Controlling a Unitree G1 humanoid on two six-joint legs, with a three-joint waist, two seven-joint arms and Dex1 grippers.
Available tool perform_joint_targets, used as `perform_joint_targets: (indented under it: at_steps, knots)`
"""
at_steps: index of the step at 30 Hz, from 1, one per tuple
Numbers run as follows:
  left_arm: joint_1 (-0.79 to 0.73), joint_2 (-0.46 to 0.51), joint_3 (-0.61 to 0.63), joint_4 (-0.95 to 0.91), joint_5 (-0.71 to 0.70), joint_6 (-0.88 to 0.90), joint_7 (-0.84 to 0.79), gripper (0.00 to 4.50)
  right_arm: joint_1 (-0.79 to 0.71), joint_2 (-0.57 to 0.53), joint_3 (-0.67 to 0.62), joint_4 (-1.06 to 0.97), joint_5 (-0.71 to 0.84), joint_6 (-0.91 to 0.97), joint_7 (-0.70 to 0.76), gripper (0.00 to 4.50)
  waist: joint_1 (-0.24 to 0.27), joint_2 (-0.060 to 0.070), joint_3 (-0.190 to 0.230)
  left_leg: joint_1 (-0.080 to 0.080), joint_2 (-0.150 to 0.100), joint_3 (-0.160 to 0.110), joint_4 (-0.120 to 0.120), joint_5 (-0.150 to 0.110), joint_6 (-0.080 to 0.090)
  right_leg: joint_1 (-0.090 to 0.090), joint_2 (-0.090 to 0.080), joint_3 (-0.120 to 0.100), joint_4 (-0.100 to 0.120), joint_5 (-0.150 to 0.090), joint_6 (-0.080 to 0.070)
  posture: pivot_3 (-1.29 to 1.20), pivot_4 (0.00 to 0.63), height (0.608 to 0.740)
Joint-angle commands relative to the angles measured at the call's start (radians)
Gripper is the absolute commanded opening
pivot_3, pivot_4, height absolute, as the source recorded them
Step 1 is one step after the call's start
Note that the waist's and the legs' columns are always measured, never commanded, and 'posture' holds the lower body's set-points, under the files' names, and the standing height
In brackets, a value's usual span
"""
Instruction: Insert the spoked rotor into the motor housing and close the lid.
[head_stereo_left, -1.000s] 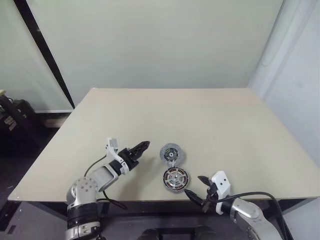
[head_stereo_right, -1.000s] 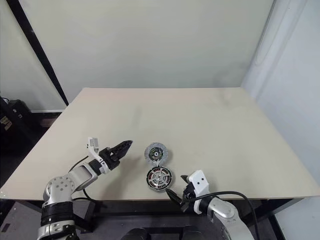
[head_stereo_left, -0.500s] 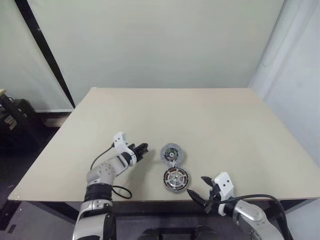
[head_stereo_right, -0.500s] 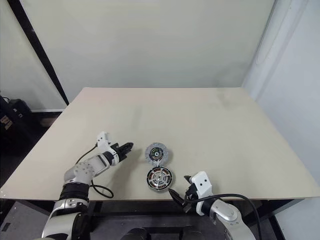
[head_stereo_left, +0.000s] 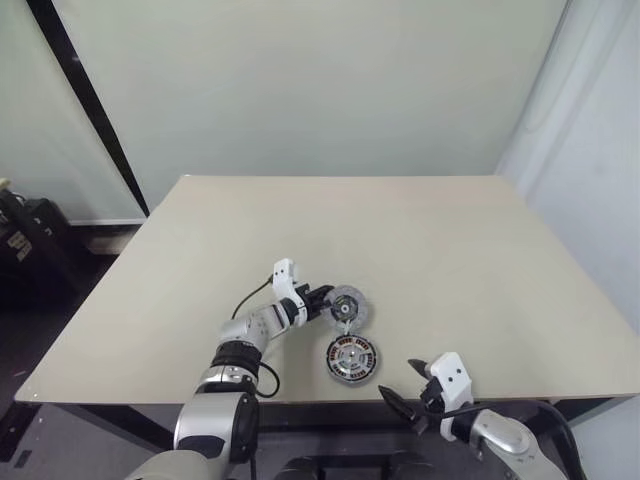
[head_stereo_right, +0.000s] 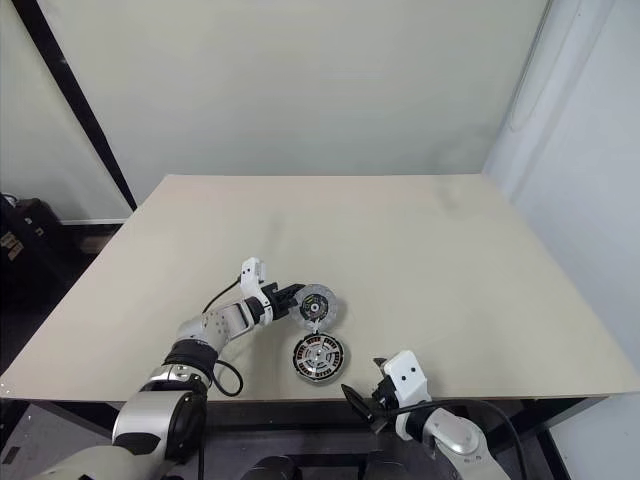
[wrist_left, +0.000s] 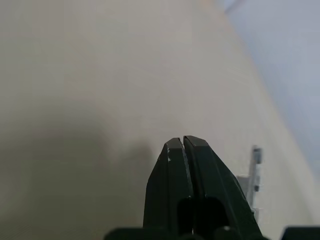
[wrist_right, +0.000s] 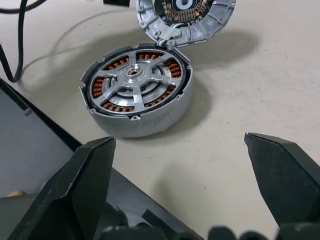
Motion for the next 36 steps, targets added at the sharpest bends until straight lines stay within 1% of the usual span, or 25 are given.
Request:
perform_joint_targets:
  at_steps: [1, 5, 11, 15, 20, 24, 29, 36]
  knots:
    - [-0.036, 0.017, -0.016, -0.035, -0.002, 0.043, -0.108, 0.02, 0.000, -0.002, -0.010, -0.048, -0.001, -0.028, -0.008, 4.50, 0.000, 0.000, 0.000, 0.000, 0.000, 0.000, 0.000, 0.000, 0.000, 0.000, 0.000, 0.000, 0.000, 0.000, 0.000, 0.00, 0.000, 0.740]
    - [-0.001, 0.048, -0.100, -0.129, 0.004, 0.133, -0.279, 0.02, 0.001, -0.002, -0.015, -0.043, -0.003, -0.036, -0.011, 4.50, 0.000, 0.000, 0.000, 0.000, 0.000, 0.000, 0.000, 0.000, 0.000, 0.000, 0.000, 0.000, 0.000, 0.000, 0.000, 0.00, 0.000, 0.740]
    - [0.075, 0.099, -0.215, -0.300, 0.000, 0.228, -0.440, 0.02, -0.010, -0.004, -0.017, -0.027, -0.005, -0.048, -0.014, 4.50, -0.001, 0.000, 0.000, 0.001, 0.001, 0.000, 0.000, 0.000, 0.000, 0.001, 0.000, 0.000, 0.000, 0.000, 0.000, 0.00, 0.000, 0.740]
    - [0.088, 0.165, -0.328, -0.364, 0.037, 0.264, -0.550, 0.02, -0.018, -0.006, -0.019, -0.019, -0.009, -0.055, -0.014, 4.50, 0.000, 0.000, 0.000, 0.001, 0.001, 0.000, 0.000, 0.000, 0.000, 0.001, 0.000, 0.000, 0.001, 0.000, 0.000, 0.00, 0.000, 0.740]
    - [0.089, 0.248, -0.453, -0.392, 0.106, 0.250, -0.659, 0.02, -0.028, -0.010, -0.022, -0.009, -0.015, -0.065, -0.017, 4.50, 0.000, 0.000, 0.000, 0.002, 0.001, 0.000, 0.001, 0.000, 0.000, 0.001, 0.000, 0.000, 0.001, 0.000, 0.000, 0.00, 0.000, 0.740]
    - [0.081, 0.290, -0.544, -0.358, 0.213, 0.145, -0.688, 0.02, -0.039, -0.008, -0.024, 0.001, -0.027, -0.073, -0.023, 4.50, 0.000, 0.000, 0.000, 0.001, 0.001, 0.000, 0.000, 0.000, 0.001, 0.000, 0.000, 0.000, 0.001, 0.000, 0.000, 0.00, 0.000, 0.740]
    - [0.076, 0.287, -0.554, -0.345, 0.248, 0.106, -0.697, 0.02, -0.054, -0.009, -0.037, 0.010, -0.025, -0.081, -0.025, 4.50, 0.000, 0.000, 0.000, 0.001, 0.001, 0.000, 0.000, 0.000, 0.001, 0.000, 0.000, 0.000, 0.001, 0.000, 0.000, 0.00, 0.000, 0.740]
    - [0.054, 0.267, -0.395, -0.346, 0.151, 0.171, -0.663, 0.02, -0.106, -0.048, -0.052, 0.002, 0.020, -0.065, 0.050, 4.50, 0.000, 0.000, 0.000, 0.001, 0.001, 0.000, 0.001, 0.000, 0.001, 0.000, 0.000, 0.000, 0.001, 0.000, 0.000, 0.00, 0.000, 0.740]
